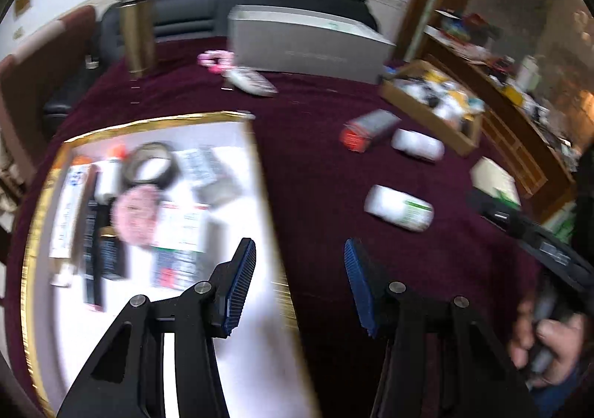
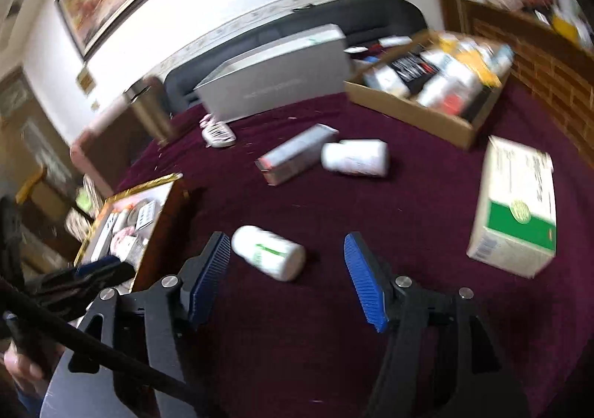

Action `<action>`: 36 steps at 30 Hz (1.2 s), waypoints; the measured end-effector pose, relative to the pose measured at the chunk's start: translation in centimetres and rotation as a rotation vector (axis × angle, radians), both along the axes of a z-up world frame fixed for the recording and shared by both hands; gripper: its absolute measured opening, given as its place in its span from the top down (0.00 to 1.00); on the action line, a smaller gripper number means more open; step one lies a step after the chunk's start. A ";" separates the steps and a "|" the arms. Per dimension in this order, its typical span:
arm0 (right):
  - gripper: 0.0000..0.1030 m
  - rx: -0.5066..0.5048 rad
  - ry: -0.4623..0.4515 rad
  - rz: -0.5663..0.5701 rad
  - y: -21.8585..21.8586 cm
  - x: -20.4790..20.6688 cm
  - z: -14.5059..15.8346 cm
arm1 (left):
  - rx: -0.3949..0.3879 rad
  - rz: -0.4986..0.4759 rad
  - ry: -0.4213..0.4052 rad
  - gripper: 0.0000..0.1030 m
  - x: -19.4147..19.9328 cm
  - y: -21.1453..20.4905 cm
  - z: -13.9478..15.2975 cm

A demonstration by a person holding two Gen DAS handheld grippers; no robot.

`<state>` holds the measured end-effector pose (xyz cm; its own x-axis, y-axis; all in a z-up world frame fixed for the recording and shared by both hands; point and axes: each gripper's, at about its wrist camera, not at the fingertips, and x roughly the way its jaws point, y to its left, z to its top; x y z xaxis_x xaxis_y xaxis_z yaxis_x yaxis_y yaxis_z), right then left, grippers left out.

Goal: Organize objects
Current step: 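Move both grippers away from the tray toward the bottles and boxes on the table, then grasp the white green-label pill bottle with the left gripper while the right gripper grasps the green-white box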

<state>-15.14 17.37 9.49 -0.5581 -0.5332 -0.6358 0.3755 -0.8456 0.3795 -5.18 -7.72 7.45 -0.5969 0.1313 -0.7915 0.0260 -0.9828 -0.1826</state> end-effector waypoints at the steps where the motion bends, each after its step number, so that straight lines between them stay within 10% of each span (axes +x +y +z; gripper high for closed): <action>1: 0.38 -0.028 -0.024 -0.010 0.7 -0.4 -0.7 | 0.011 -0.015 -0.008 0.58 0.0 0.8 0.2; 21: 0.44 -0.111 -0.214 0.193 -4.3 -3.9 -4.1 | -0.034 0.024 -0.081 0.58 -0.3 3.3 -1.5; 36: 0.39 -0.508 -0.440 0.287 -1.8 -4.5 -6.3 | 0.051 0.084 -0.164 0.58 -5.0 5.1 -2.3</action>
<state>-19.63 15.56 3.15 -0.1024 -0.9089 -0.4042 0.2783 -0.4163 0.8656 -10.22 -2.60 5.12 -0.4711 0.1283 -0.8727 0.1414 -0.9656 -0.2183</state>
